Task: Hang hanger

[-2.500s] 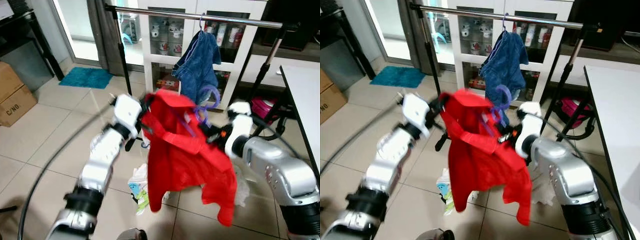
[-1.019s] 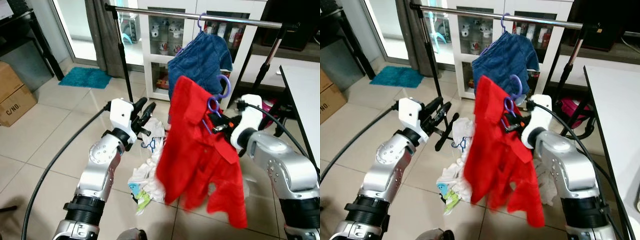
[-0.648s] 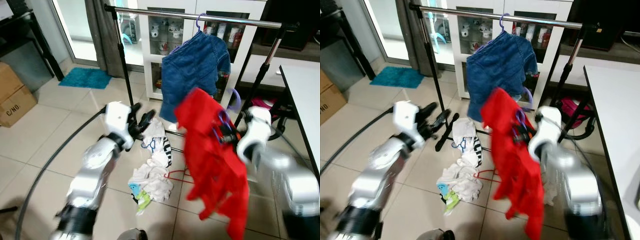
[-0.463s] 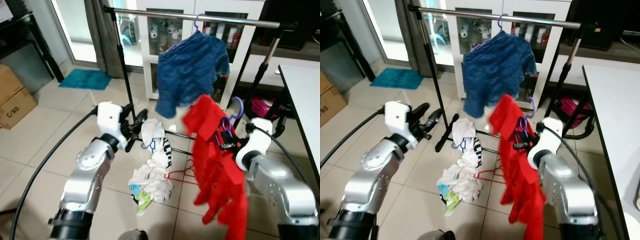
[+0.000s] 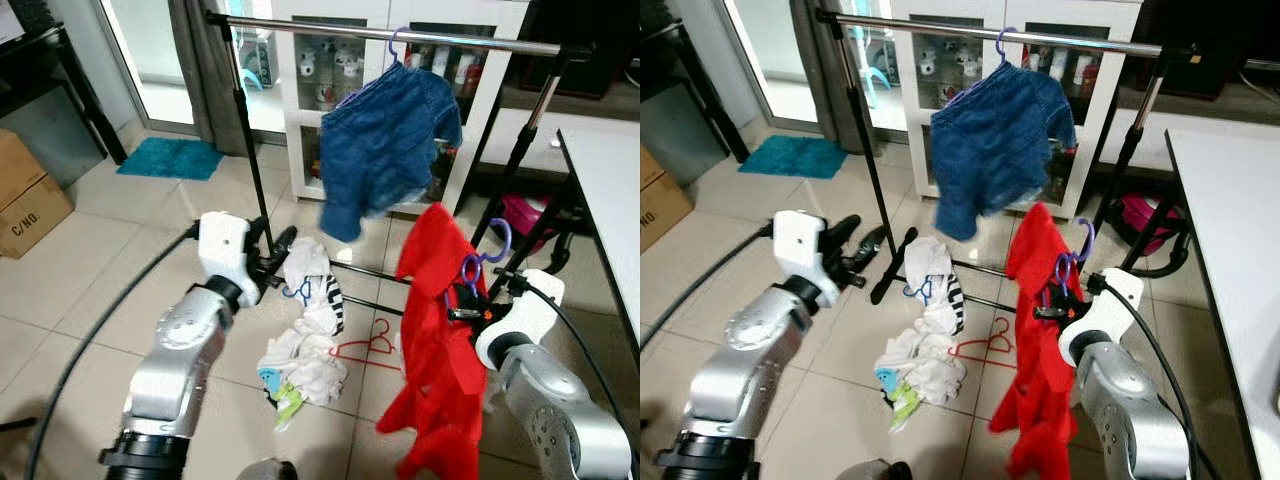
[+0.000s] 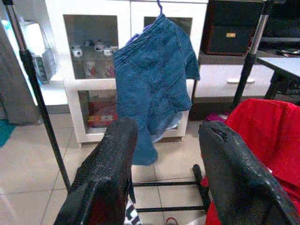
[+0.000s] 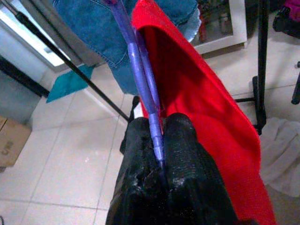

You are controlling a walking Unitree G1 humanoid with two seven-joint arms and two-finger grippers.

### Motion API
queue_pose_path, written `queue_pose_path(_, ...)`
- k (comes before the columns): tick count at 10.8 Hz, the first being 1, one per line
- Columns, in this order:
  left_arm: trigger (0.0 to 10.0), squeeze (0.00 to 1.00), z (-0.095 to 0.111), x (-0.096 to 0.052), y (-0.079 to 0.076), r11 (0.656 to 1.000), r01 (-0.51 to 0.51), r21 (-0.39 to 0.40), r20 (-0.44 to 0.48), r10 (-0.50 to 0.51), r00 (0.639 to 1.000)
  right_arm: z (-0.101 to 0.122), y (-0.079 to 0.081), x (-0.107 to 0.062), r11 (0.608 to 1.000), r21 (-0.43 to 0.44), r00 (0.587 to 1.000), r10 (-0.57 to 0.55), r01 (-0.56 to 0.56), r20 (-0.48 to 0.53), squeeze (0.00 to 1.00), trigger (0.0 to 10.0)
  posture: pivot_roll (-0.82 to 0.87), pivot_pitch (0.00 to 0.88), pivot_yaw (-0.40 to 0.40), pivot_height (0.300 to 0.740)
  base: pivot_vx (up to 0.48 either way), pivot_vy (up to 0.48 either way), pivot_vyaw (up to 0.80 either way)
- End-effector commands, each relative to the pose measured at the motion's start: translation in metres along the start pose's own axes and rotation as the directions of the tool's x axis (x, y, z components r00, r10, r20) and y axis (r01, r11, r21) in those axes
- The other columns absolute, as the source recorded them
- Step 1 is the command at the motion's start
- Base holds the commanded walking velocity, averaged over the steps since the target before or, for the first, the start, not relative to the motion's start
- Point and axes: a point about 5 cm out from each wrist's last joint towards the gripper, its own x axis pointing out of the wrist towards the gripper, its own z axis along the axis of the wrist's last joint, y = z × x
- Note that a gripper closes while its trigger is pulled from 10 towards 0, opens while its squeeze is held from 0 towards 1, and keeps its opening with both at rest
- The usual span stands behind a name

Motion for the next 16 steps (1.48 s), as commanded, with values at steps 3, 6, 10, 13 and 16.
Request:
queue_pose_path(3,10.0,0.00,-0.001,0.003,0.009,0.998,-0.048,0.049,-0.032,0.050,0.998,0.011,0.004,-0.005,1.000,-0.023,0.998,-0.006,0.008,0.062,0.00,10.0,-0.10,0.016,0.090,0.740,0.000,0.480,0.00)
queue_pose_path(6,10.0,0.00,-0.003,0.000,0.011,0.995,-0.087,0.037,-0.042,0.089,0.995,0.010,0.007,-0.006,1.000,-0.021,0.998,0.007,-0.006,0.058,0.00,10.0,-0.10,0.027,0.077,0.740,0.000,0.320,0.00)
queue_pose_path(10,10.0,0.00,0.003,-0.001,0.012,0.996,-0.092,0.004,-0.011,0.092,0.996,0.014,0.009,-0.004,1.000,0.001,0.998,0.009,-0.009,0.067,0.00,10.0,-0.10,0.027,0.069,0.740,0.068,0.000,0.00)
queue_pose_path(13,10.0,0.00,0.005,0.000,0.015,0.996,-0.093,0.013,-0.013,0.093,0.996,0.017,0.010,-0.003,1.000,0.012,0.997,-0.005,0.004,0.081,0.00,10.0,-0.09,0.029,0.075,0.740,0.308,0.000,0.00)
queue_pose_path(16,10.0,0.00,0.006,0.002,0.015,0.996,-0.088,0.012,-0.007,0.088,0.996,0.018,0.012,-0.002,1.000,-0.005,0.996,0.003,-0.003,0.090,0.00,10.0,-0.09,0.025,0.077,0.740,0.344,0.000,0.00)
